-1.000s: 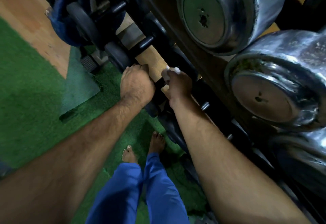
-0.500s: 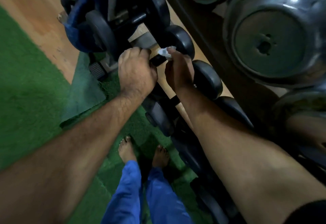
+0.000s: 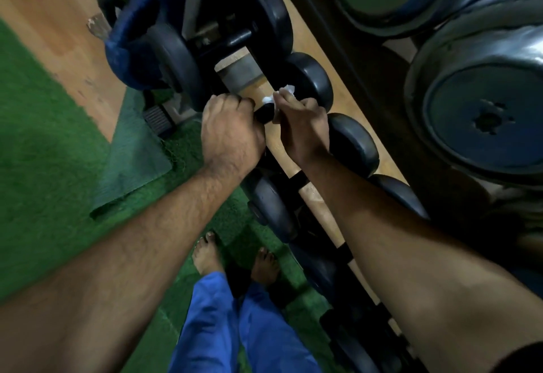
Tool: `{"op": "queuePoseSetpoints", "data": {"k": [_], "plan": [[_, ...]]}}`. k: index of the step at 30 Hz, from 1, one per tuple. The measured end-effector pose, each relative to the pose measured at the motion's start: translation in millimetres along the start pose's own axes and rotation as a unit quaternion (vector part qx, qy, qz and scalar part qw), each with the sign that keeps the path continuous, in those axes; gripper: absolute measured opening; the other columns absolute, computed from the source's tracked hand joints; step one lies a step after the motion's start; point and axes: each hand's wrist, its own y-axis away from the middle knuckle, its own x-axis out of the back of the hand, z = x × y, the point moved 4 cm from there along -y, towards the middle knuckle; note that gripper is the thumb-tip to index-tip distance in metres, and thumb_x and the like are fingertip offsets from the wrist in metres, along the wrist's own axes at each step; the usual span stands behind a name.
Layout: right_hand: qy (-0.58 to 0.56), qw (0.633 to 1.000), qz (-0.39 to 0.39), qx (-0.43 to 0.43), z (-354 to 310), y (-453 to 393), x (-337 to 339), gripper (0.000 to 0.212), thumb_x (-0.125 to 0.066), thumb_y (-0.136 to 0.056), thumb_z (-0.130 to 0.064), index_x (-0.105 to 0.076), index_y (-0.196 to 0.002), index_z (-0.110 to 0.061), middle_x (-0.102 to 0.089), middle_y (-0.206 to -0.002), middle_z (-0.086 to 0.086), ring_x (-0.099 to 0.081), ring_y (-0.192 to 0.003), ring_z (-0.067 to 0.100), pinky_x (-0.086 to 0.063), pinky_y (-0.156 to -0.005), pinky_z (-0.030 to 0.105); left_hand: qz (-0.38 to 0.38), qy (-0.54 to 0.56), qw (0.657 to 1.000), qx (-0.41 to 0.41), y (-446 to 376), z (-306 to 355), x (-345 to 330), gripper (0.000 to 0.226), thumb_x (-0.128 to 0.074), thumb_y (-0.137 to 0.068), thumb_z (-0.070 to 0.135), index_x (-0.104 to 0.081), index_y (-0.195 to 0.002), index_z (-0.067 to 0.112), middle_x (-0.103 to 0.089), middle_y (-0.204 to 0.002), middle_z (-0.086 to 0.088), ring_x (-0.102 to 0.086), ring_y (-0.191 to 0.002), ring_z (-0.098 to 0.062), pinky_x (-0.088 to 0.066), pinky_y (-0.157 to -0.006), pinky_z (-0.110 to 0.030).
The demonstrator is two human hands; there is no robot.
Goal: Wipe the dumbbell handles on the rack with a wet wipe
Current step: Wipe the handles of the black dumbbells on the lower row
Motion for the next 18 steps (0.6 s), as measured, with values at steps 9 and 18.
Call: {"op": "queuePoseSetpoints", "data": {"k": [9, 18], "plan": [[0.004, 0.998, 0.023, -0.055, 0.0, -4.8, 3.9, 0.034, -0.042, -0.092, -0.026, -0.067, -0.115, -0.025, -0.06, -0.133, 0.001, -0.057, -0.097, 0.027, -0.047, -0.073, 0.035, 0.008, -0.004, 1.0, -0.003, 0.2, -0.7, -6.6, 0.021, -0.054, -0.079, 0.022, -0.063, -0.087, 0.004, -0.061, -0.093, -0.016, -0.054, -0.102, -0.035, -0.042, -0.101, -0.047], [-0.03, 0.999, -0.008, -0.021, -5.9, -21.0, 0.5, 0.043, -0.032, -0.087, -0.044, -0.072, -0.1, -0.032, -0.069, -0.098, -0.007, -0.062, -0.095, 0.012, -0.054, -0.078, 0.035, 0.01, -0.016, 1.0, -0.018, 1.2, -1.7, -7.7, 0.022, -0.053, -0.081, 0.021, -0.064, -0.088, 0.003, -0.06, -0.094, -0.016, -0.053, -0.104, -0.036, -0.042, -0.1, -0.047]]}}
